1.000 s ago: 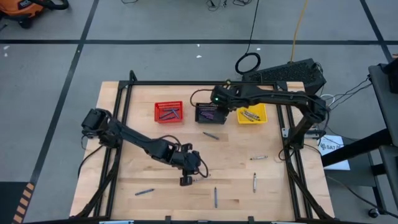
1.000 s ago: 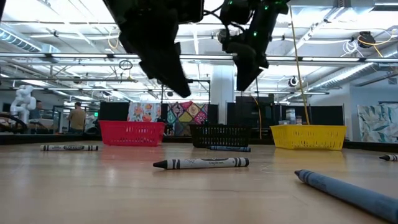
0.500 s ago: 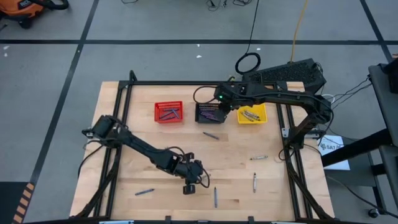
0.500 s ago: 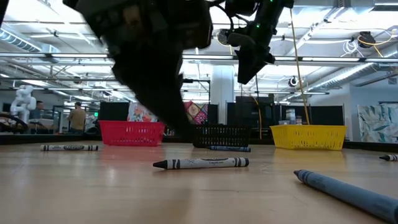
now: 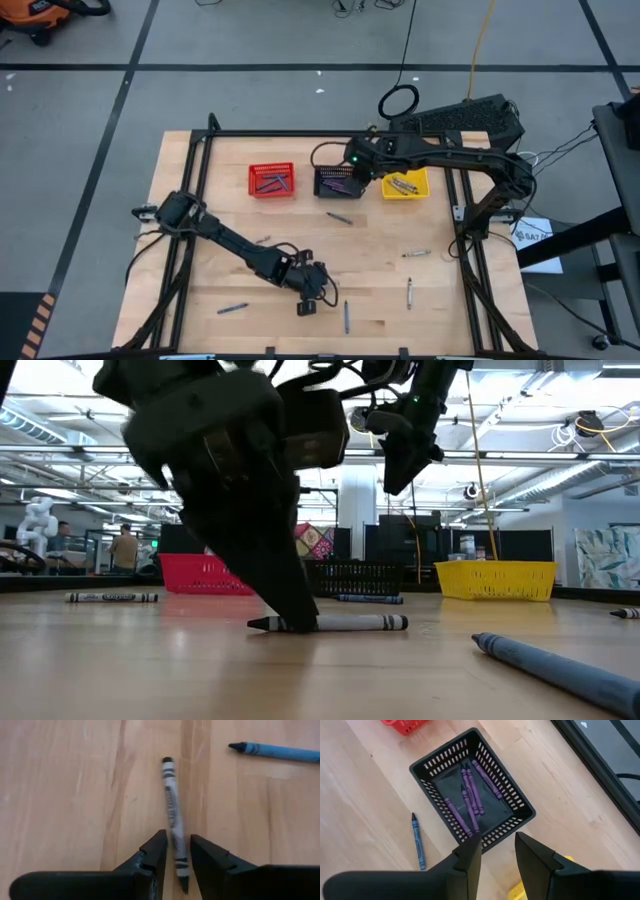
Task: Sort crayons
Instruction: Put the black crayon into the yellow bin
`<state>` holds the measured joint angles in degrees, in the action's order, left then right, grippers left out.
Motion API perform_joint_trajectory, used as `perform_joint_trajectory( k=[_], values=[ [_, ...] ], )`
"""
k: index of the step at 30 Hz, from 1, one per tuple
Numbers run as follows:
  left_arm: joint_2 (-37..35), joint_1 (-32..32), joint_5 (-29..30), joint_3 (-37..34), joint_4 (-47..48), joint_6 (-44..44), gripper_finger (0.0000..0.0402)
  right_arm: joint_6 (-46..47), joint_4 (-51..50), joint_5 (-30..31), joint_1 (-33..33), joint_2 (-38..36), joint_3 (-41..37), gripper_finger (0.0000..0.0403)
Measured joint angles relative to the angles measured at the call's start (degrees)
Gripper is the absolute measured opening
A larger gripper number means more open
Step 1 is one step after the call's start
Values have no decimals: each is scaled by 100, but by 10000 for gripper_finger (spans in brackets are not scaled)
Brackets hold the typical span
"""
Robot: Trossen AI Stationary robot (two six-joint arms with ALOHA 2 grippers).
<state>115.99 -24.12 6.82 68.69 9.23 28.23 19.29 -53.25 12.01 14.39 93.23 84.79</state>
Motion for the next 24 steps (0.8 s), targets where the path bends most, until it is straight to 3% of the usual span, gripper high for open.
perform_joint_trajectory(
  k=[8,15,24],
  values=[
    [185,53,180,26,373,-18,86,244,-401,-24,-141,0,0,107],
    [189,72,167,16,427,-585,10,532,-844,-451,-269,0,0,107],
    [3,137,121,-13,423,-998,10,514,-1184,-630,-739,0,0,107]
  ],
)
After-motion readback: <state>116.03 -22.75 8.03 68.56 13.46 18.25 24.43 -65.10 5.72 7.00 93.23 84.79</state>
